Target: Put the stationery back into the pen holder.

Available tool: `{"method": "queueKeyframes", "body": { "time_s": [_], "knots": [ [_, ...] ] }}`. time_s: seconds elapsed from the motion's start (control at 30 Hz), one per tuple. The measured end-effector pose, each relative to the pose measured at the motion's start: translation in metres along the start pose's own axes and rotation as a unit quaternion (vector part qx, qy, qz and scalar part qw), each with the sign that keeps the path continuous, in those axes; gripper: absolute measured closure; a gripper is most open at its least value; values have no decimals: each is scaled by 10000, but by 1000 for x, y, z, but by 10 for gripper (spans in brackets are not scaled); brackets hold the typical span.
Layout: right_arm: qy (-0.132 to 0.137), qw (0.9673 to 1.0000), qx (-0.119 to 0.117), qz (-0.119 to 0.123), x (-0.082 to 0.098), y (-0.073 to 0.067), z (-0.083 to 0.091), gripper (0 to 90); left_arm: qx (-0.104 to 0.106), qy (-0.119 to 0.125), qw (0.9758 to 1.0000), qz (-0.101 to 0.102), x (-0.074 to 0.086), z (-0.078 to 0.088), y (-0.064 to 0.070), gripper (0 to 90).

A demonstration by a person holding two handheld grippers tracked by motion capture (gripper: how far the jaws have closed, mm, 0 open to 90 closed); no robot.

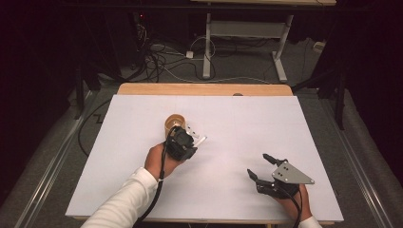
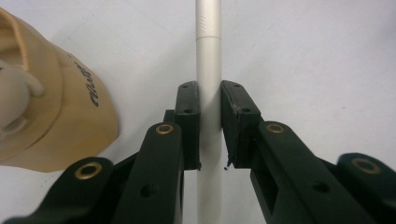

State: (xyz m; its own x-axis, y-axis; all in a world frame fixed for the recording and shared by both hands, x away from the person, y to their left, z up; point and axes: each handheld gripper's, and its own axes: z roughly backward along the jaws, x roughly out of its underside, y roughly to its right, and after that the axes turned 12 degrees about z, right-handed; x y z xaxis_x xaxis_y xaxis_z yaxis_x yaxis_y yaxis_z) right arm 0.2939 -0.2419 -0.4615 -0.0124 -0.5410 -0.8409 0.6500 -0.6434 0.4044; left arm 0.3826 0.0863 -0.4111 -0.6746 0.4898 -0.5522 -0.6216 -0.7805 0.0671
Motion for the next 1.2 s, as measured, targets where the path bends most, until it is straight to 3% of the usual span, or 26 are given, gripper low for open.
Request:
{"method": "queueKeyframes", "body": {
  "time_s": [0.17,0.2,0.27,0.43,0.5,0.83,1.03,1.2],
  "knots": [
    [7,10000,99,-11,0,1,2,259,82,470,9988,71,6,17,-10,753],
    [-4,9999,108,11,0,1,2,259,176,694,9973,172,9,22,-16,753],
    [-7,9999,126,6,0,0,1,259,206,809,9963,176,10,24,-18,753],
    [-3,9999,133,20,1,-1,1,259,369,1382,9894,235,14,36,-24,753],
    [-23,9999,117,38,2,-2,1,259,477,1634,9851,229,15,40,-28,753],
    [15,9998,186,-7,3,-3,2,259,620,2231,9723,304,16,48,-40,753],
    [-13,9998,204,46,2,-4,1,259,780,2547,9632,364,16,48,-47,753],
    [-11,9998,205,44,2,-4,1,259,781,2780,9568,338,13,48,-51,753]
  ]
}}
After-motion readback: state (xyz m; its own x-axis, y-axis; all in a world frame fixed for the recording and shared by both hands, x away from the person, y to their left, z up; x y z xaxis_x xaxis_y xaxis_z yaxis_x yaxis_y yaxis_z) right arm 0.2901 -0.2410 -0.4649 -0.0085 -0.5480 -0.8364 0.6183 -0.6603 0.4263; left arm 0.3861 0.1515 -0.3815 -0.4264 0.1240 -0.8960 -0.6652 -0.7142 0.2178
